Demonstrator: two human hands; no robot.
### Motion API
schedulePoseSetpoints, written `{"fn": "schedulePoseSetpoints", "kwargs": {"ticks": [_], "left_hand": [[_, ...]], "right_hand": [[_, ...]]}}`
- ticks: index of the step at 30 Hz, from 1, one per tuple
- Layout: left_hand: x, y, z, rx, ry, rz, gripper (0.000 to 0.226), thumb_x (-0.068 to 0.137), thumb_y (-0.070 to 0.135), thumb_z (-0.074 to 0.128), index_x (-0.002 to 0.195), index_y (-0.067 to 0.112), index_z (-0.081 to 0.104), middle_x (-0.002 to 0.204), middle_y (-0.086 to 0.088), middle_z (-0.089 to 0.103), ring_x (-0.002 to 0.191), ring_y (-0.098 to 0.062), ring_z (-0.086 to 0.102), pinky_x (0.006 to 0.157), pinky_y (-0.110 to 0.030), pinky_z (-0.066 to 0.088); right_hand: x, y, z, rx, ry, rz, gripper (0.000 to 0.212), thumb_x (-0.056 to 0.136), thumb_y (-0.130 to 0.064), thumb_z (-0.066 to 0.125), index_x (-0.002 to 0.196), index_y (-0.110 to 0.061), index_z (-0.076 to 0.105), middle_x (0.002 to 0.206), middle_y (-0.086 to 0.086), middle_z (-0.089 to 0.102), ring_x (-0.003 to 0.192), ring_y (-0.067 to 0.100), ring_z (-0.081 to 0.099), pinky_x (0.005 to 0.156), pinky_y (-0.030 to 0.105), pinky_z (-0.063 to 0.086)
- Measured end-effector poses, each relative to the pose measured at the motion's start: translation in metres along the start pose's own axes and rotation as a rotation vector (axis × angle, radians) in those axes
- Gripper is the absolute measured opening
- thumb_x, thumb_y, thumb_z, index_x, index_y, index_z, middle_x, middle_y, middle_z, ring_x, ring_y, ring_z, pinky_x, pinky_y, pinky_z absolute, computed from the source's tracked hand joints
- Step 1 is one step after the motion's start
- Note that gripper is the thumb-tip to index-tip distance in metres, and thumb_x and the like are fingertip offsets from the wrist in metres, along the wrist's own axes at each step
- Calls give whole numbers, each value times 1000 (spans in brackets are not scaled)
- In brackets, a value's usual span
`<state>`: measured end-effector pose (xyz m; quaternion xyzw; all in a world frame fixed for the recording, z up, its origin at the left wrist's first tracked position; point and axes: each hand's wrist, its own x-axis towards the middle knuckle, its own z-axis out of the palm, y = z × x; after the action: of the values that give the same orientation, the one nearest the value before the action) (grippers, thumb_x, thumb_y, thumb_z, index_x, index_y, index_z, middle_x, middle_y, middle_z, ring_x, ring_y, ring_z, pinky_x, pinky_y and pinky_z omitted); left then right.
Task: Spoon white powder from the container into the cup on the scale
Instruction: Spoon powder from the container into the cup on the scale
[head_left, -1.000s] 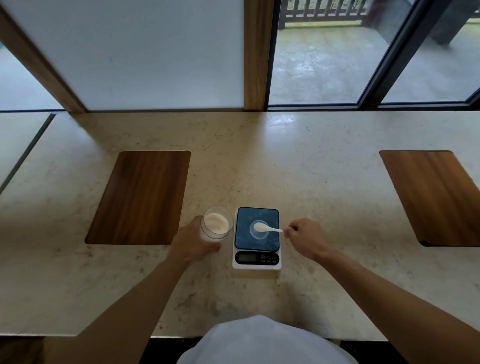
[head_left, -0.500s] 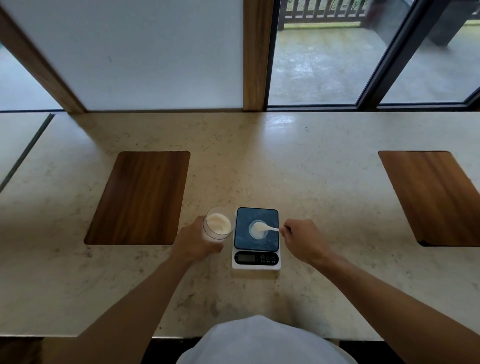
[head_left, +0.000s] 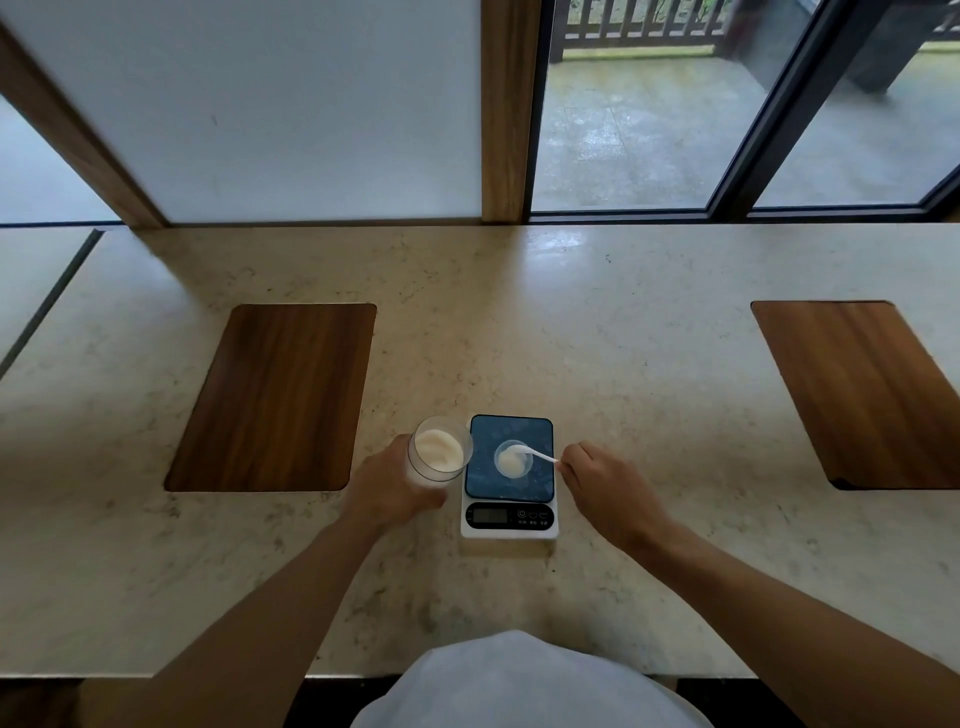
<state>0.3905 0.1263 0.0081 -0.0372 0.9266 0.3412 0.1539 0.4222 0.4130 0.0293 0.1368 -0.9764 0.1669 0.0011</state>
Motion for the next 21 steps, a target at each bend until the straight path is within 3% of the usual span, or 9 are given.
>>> {"fn": "schedulePoseSetpoints", "kwargs": {"ticks": [3,8,12,15,17,21], "left_hand": [[1,1,-1,3,5,4,73,57,43,86,120,28,54,111,3,68,98,-20,63,78,-30,44],[1,3,-2,8,4,33,74,59,47,86,123,30,53,117,4,67,102,-19,63,83,-30,46],[2,3,-3,56,2,32,76,59,49,86,125,28,52,118,3,67,102,-21,64,80,-28,43],[3,4,-4,87,-6,23,77,60,51,85,126,29,51,119,4,67,102,-20,63,82,-30,45],[3,5,-5,92,-6,29,76,61,51,85,125,29,51,118,4,67,101,-18,63,83,-30,46],[4,7,-5,96,-27,58,72,63,51,83,125,30,51,116,5,66,99,-16,63,85,-30,48]], "right_hand": [[-3,0,-2,16,82,-29,16,91,-6,66,76,-4,61,63,5,56,46,14,37,40,27,32],[1,-1,-2,148,139,91,23,101,-18,51,83,-7,60,70,3,59,51,17,50,43,35,49],[10,-8,-13,285,228,96,33,101,-32,40,84,-9,57,73,-6,55,53,11,50,44,15,40],[15,-15,-21,342,231,23,37,101,-37,37,86,-9,56,74,-3,58,55,12,52,44,18,44],[16,-21,-24,337,225,-64,35,101,-36,40,87,-8,56,77,4,64,58,14,55,45,19,47],[20,-31,-25,257,200,-209,15,94,-20,61,88,-7,59,78,9,68,58,10,53,52,8,37]]}}
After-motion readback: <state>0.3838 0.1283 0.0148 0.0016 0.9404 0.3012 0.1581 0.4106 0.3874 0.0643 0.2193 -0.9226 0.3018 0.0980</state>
